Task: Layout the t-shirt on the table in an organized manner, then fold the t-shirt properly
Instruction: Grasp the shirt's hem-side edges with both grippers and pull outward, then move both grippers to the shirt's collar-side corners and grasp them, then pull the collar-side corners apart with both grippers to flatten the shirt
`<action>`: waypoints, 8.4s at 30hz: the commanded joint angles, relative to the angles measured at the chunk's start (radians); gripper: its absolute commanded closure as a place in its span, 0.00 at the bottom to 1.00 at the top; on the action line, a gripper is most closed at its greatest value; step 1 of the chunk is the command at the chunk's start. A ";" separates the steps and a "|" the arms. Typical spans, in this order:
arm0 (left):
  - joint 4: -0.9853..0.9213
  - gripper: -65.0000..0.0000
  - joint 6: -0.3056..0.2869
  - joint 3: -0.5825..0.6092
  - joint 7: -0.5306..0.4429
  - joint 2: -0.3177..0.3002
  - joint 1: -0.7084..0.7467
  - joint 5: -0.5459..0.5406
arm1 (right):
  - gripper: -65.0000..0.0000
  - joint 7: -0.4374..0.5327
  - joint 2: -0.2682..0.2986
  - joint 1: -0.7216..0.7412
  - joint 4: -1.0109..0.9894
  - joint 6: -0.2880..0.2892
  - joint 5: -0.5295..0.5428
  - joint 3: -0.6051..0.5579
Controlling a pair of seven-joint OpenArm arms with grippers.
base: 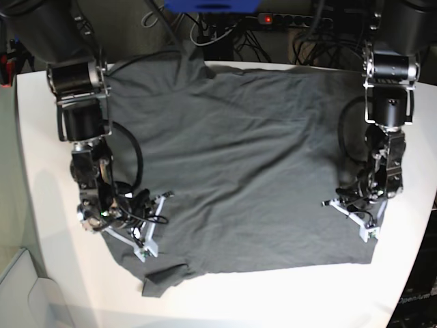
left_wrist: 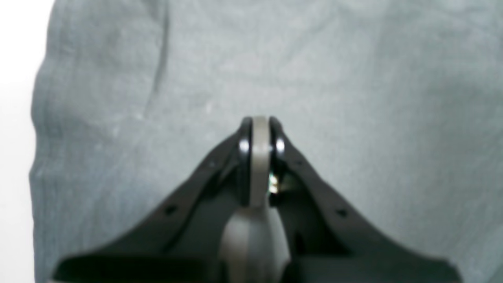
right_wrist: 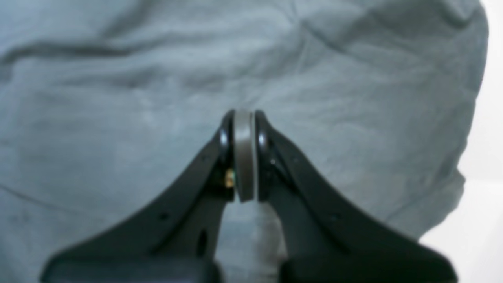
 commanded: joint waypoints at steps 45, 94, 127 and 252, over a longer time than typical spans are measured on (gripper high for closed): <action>-0.340 1.00 -0.004 -0.007 -0.243 0.171 -0.208 0.257 | 1.00 0.226 0.102 0.055 -0.170 -0.006 0.009 0.004; -0.347 1.00 -0.003 -0.085 -0.404 0.092 -0.218 0.257 | 1.00 0.264 0.217 -0.028 -0.166 -0.001 0.009 0.052; 0.534 1.00 -0.006 -0.115 0.020 0.090 0.378 0.257 | 1.00 -0.079 0.203 -0.610 0.672 -0.006 0.008 0.236; 0.668 0.36 -0.615 -0.937 0.305 0.219 0.695 0.059 | 0.35 -0.032 0.016 -0.969 0.944 0.231 0.008 0.667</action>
